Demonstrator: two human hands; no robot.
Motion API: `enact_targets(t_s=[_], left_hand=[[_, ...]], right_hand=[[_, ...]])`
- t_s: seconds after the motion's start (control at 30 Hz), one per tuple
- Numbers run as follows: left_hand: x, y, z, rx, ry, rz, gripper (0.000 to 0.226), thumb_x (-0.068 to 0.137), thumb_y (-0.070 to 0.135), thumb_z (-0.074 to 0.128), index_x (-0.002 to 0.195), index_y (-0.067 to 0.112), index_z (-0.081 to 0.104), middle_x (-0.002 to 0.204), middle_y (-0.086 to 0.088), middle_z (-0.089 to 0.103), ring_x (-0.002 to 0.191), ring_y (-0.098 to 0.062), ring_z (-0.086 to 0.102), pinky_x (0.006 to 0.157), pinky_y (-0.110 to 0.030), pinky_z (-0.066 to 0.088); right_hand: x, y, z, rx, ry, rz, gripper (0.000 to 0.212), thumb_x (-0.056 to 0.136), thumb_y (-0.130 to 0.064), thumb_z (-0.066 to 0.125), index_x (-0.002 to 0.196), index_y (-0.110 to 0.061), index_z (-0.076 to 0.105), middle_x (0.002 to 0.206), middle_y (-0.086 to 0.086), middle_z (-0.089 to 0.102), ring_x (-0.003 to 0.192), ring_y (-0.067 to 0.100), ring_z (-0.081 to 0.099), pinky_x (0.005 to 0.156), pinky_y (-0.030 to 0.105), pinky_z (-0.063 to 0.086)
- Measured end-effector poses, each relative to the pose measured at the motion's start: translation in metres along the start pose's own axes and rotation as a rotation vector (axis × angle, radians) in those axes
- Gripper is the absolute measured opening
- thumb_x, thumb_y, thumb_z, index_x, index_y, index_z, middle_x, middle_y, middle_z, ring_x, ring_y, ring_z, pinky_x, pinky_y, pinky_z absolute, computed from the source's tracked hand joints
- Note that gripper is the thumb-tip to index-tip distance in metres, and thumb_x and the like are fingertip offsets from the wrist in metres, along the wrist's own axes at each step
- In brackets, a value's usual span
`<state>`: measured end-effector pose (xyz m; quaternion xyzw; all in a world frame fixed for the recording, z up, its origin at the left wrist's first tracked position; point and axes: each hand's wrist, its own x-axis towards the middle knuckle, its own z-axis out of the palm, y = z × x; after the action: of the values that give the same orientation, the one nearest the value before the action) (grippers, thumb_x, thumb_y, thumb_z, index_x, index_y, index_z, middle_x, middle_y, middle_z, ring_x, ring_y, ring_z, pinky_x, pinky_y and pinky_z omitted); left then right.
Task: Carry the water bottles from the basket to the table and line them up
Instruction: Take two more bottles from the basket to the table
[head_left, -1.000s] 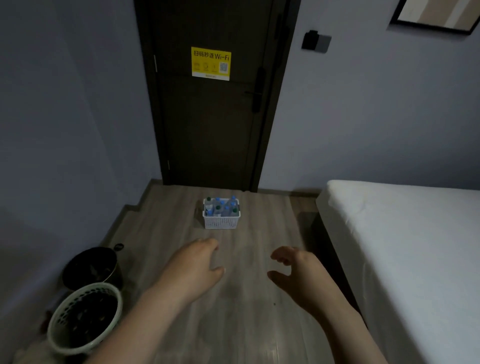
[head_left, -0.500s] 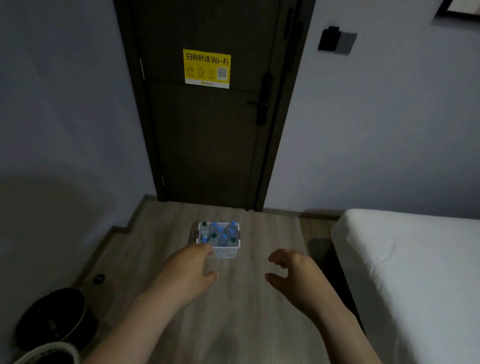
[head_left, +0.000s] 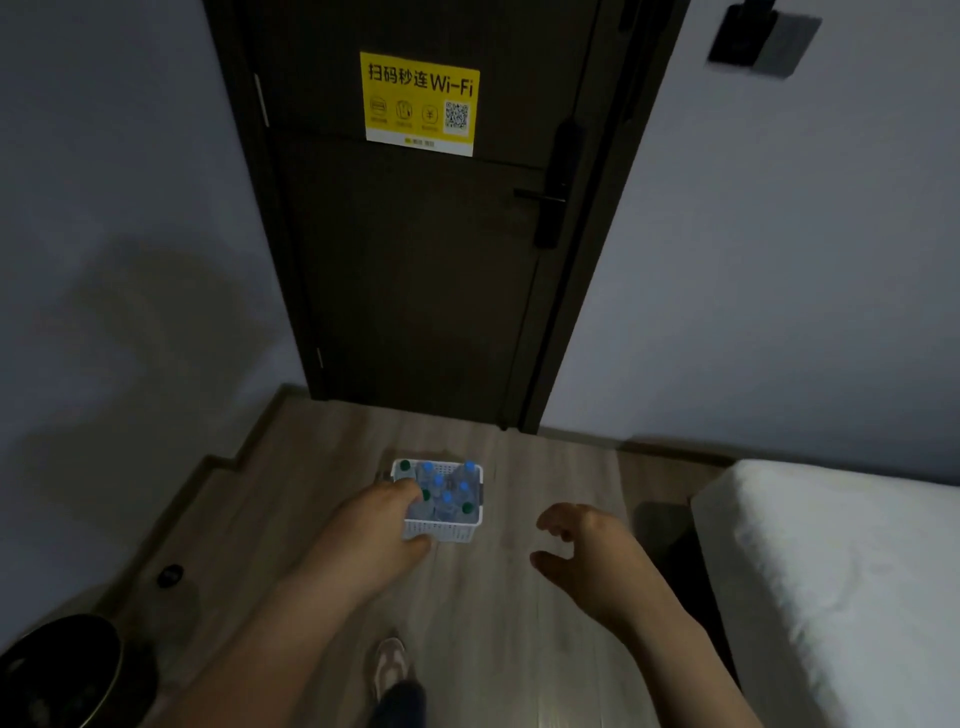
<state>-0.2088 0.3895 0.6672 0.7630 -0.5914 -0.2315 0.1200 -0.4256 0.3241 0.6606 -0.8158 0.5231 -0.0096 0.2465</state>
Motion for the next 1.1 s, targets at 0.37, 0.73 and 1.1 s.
enact_targets(t_s=[0.37, 0.73, 1.1], left_hand=[[0.181, -0.071, -0.012, -0.057, -0.136, -0.052, 0.034, 0.085, 0.031, 0.063, 0.115, 0.016, 0.055, 0.120, -0.001, 0.061, 0.104, -0.014, 0.059, 0.074, -0.016, 0.040], [0.279, -0.105, 0.026, -0.075, -0.197, -0.080, 0.033, 0.089, 0.028, 0.059, 0.119, 0.015, 0.054, 0.122, -0.003, 0.060, 0.109, -0.017, 0.058, 0.088, -0.023, 0.045], [0.354, -0.152, 0.143, -0.055, -0.213, -0.180, 0.028, 0.092, 0.028, 0.055, 0.113, 0.010, 0.055, 0.116, -0.008, 0.062, 0.105, -0.019, 0.059, 0.086, -0.025, 0.043]], right_hand=[[0.174, 0.000, 0.012, -0.045, -0.086, 0.080, 0.039, 0.088, -0.036, 0.061, 0.126, -0.030, 0.052, 0.122, -0.012, 0.058, 0.107, 0.001, 0.055, 0.092, 0.017, 0.047], [0.282, 0.030, 0.044, -0.031, -0.141, 0.119, 0.042, 0.089, -0.040, 0.059, 0.128, -0.031, 0.050, 0.122, -0.012, 0.057, 0.104, 0.001, 0.056, 0.084, 0.011, 0.042], [0.372, 0.098, 0.139, 0.023, -0.242, 0.123, 0.044, 0.089, -0.036, 0.060, 0.131, -0.025, 0.051, 0.124, -0.006, 0.057, 0.098, 0.006, 0.059, 0.084, 0.013, 0.043]])
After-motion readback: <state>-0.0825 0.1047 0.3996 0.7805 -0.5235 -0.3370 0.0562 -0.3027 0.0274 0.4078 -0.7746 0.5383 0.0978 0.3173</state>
